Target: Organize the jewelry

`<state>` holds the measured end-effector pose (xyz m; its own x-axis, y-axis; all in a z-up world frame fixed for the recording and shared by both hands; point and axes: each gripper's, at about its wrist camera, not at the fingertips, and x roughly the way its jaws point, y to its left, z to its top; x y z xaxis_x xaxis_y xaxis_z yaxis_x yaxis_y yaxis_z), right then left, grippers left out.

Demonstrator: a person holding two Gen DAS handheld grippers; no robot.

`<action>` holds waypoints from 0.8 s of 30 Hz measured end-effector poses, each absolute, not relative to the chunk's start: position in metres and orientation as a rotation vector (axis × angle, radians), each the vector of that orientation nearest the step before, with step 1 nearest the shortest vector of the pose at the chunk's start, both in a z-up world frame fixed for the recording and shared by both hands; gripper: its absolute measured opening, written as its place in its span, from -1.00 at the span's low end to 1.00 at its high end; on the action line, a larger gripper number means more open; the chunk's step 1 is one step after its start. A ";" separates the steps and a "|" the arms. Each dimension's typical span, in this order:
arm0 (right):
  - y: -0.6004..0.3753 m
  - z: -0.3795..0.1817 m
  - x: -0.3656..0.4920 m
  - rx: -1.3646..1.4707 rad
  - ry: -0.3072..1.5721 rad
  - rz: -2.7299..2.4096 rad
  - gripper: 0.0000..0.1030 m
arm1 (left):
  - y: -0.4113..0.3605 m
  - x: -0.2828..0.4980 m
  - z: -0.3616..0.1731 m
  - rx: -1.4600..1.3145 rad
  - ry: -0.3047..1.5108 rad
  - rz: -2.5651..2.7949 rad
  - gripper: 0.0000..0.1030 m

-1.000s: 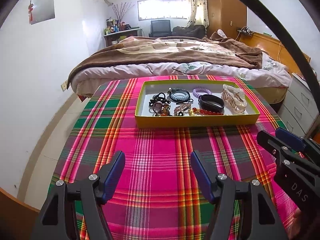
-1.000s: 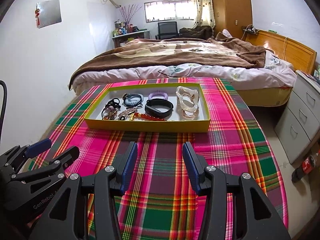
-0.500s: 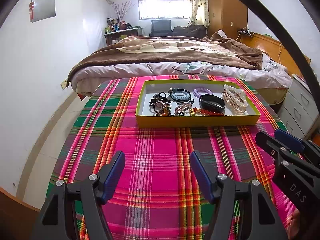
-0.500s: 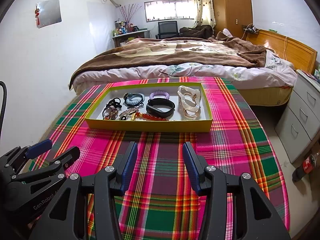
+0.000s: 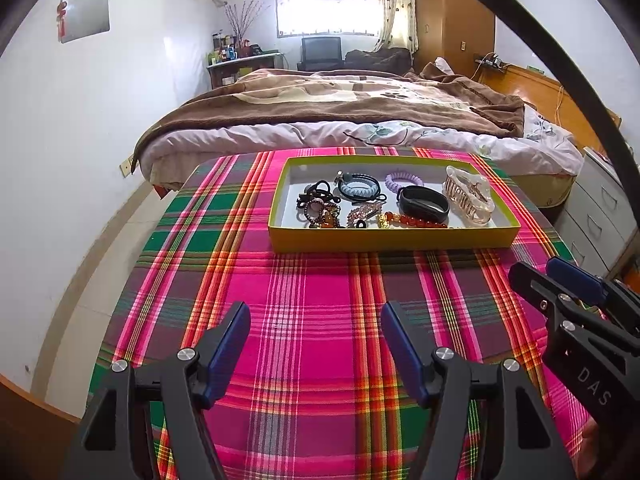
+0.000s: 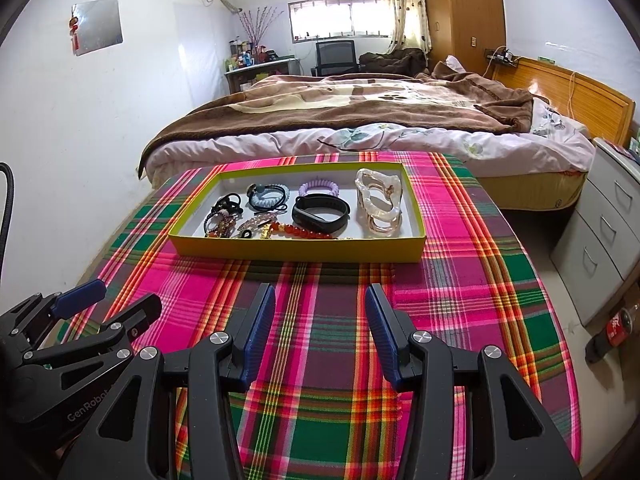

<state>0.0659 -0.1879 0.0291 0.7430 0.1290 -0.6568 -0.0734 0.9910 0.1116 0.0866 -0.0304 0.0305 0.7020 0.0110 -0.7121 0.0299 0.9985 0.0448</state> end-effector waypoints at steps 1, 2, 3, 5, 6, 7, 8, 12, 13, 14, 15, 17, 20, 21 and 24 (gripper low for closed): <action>-0.187 0.029 0.066 0.080 0.725 0.111 -0.08 | -0.031 0.087 0.030 0.054 0.794 -0.010 0.31; -0.188 0.029 0.066 0.079 0.724 0.110 -0.08 | -0.030 0.086 0.030 0.053 0.794 -0.008 0.31; -0.188 0.029 0.066 0.079 0.724 0.110 -0.08 | -0.030 0.086 0.030 0.051 0.794 -0.008 0.31; -0.188 0.029 0.066 0.079 0.725 0.111 -0.08 | -0.030 0.087 0.030 0.052 0.796 -0.008 0.31; -0.188 0.029 0.066 0.080 0.726 0.111 -0.08 | -0.030 0.087 0.030 0.052 0.795 -0.008 0.31; -0.188 0.029 0.066 0.080 0.726 0.112 -0.08 | -0.030 0.087 0.030 0.052 0.797 -0.009 0.31; -0.188 0.029 0.066 0.080 0.726 0.112 -0.08 | -0.030 0.087 0.030 0.051 0.799 -0.009 0.31; -0.188 0.028 0.066 0.079 0.727 0.110 -0.08 | -0.031 0.087 0.028 0.052 0.803 -0.008 0.31; -0.188 0.028 0.066 0.079 0.727 0.110 -0.08 | -0.031 0.087 0.028 0.052 0.803 -0.009 0.31; -0.188 0.028 0.066 0.081 0.727 0.110 -0.08 | -0.031 0.087 0.028 0.052 0.804 -0.009 0.31; -0.188 0.028 0.066 0.081 0.727 0.111 -0.08 | -0.030 0.087 0.028 0.052 0.804 -0.008 0.31; -0.188 0.028 0.066 0.081 0.728 0.111 -0.08 | -0.030 0.088 0.027 0.051 0.806 -0.008 0.31; -0.188 0.028 0.066 0.080 0.727 0.112 -0.08 | -0.030 0.088 0.027 0.052 0.807 -0.008 0.31; -0.188 0.028 0.066 0.081 0.727 0.112 -0.08 | -0.030 0.088 0.027 0.051 0.807 -0.007 0.31; -0.188 0.027 0.067 0.081 0.728 0.112 -0.08 | -0.029 0.087 0.027 0.049 0.809 -0.007 0.31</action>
<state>0.0665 -0.1879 0.0274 0.7410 0.1297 -0.6589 -0.0737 0.9909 0.1123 0.0874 -0.0293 0.0267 0.6902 0.0122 -0.7235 0.0250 0.9989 0.0407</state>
